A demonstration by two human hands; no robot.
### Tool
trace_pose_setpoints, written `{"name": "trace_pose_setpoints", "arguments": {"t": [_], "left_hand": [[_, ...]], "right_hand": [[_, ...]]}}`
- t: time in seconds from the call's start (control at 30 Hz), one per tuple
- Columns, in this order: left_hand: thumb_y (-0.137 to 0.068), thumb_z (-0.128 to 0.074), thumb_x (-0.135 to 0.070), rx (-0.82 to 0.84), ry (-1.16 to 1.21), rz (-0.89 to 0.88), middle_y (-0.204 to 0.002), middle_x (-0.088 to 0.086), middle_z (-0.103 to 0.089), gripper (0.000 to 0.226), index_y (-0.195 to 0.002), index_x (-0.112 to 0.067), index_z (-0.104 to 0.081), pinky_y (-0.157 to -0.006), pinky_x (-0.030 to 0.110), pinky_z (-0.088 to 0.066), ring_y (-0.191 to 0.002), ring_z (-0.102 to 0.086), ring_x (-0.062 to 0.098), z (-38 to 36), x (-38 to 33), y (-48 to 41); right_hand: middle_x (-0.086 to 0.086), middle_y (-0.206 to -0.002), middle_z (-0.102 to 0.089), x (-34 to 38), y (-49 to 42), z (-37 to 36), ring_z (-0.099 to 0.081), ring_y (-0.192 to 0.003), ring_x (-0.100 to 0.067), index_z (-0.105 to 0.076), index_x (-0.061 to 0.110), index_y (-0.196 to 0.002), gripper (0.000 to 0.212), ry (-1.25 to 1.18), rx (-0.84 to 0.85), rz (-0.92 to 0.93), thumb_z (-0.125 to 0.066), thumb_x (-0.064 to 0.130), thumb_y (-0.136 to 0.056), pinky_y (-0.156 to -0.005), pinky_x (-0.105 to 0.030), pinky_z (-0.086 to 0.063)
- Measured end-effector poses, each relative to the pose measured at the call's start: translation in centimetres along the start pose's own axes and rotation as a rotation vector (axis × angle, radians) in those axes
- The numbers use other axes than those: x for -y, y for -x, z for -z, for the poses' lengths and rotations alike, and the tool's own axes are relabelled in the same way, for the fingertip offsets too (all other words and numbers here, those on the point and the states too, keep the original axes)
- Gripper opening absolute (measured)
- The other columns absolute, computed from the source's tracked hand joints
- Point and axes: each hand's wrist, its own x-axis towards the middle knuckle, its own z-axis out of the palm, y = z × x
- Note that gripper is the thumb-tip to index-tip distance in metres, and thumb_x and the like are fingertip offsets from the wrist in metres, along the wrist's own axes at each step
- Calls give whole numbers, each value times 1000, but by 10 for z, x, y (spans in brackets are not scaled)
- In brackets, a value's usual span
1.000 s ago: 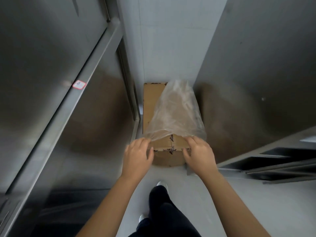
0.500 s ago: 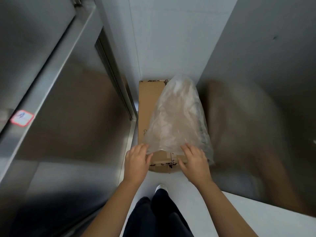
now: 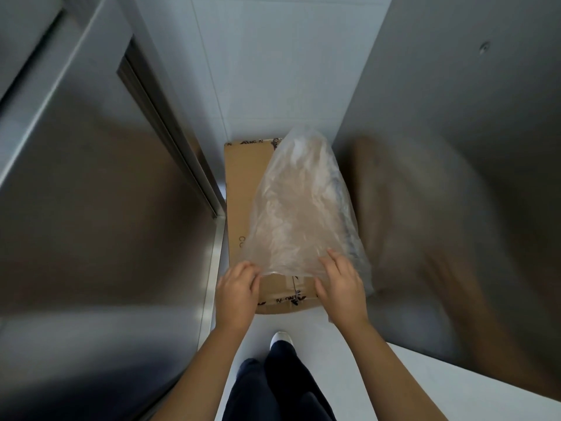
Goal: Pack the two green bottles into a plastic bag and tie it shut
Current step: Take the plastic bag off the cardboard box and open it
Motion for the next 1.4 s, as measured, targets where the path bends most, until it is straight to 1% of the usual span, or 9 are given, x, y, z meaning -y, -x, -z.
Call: {"name": "trace_pose_setpoints", "arguments": {"t": [0.13,0.33,0.47,0.6,0.77,0.93,1.1,1.23,1.4], "left_hand": [[-76,-69,-3,-17,100,-14,-88,6,-67,7,-82,-7,-69,-74,29,-42,-80,-61,23,18,-13,2],[-82,-63,-10,-4,203,-95,-78,-8,-57,4,-80,-10,-66,-61,21,-40,-71,-56,15,62,-47,4],[-84,-62,-14,10,269,-106,-73,-11,-55,5,-80,-12,-65,-60,16,-39,-70,-56,12,93,-78,3],[-85,-60,-17,44,354,-161,-78,-9,-60,6,-86,-16,-66,-66,21,-46,-74,-57,6,123,-102,2],[-85,-59,-18,77,403,-240,-75,-11,-59,8,-87,-17,-67,-63,11,-43,-71,-55,1,153,-124,7],[-87,-56,-24,109,491,-223,-78,-5,-65,11,-89,-22,-66,-66,24,-50,-74,-60,10,174,-133,16],[-88,-55,-21,130,510,-276,-70,-7,-61,12,-82,-28,-64,-60,14,-46,-67,-57,3,188,-138,25],[-88,-55,-22,174,533,-302,-70,4,-63,13,-79,-22,-64,-66,37,-53,-70,-61,18,191,-139,34],[-87,-55,-21,262,535,-351,-74,8,-65,13,-79,-21,-65,-70,44,-53,-72,-61,20,184,-143,51]], "right_hand": [[-13,-119,-61,5,3,9,-58,-110,-32,-61,10,-108,40,-43,-14,-1,-73,16,-71,-87,-45,-49],[-4,-133,-50,24,20,44,-44,-125,-20,-51,15,-124,46,-206,-10,-74,-62,29,-82,-102,-39,-39],[0,-134,-49,38,40,69,-42,-126,-15,-48,18,-127,48,-286,-60,-123,-61,32,-82,-102,-30,-35],[1,-135,-48,40,61,85,-41,-127,-15,-45,19,-130,52,-315,-74,-209,-61,32,-82,-105,-33,-37],[1,-135,-48,38,83,99,-42,-126,-16,-44,17,-131,54,-288,-147,-293,-63,30,-82,-100,-33,-41],[-3,-117,-60,41,99,108,-56,-108,-21,-55,13,-120,42,-272,-285,-309,-65,18,-80,-90,-28,-43],[7,-98,-60,43,132,119,-57,-95,-11,-61,14,-106,23,-384,-389,-386,-62,16,-83,-83,-20,-41],[7,-87,-64,41,166,124,-59,-83,-5,-62,18,-90,8,-483,-405,-445,-59,13,-85,-78,-18,-45],[15,-75,-62,41,205,131,-56,-77,6,-55,36,-73,28,-557,-484,-518,-61,11,-83,-66,-3,-39]]}}
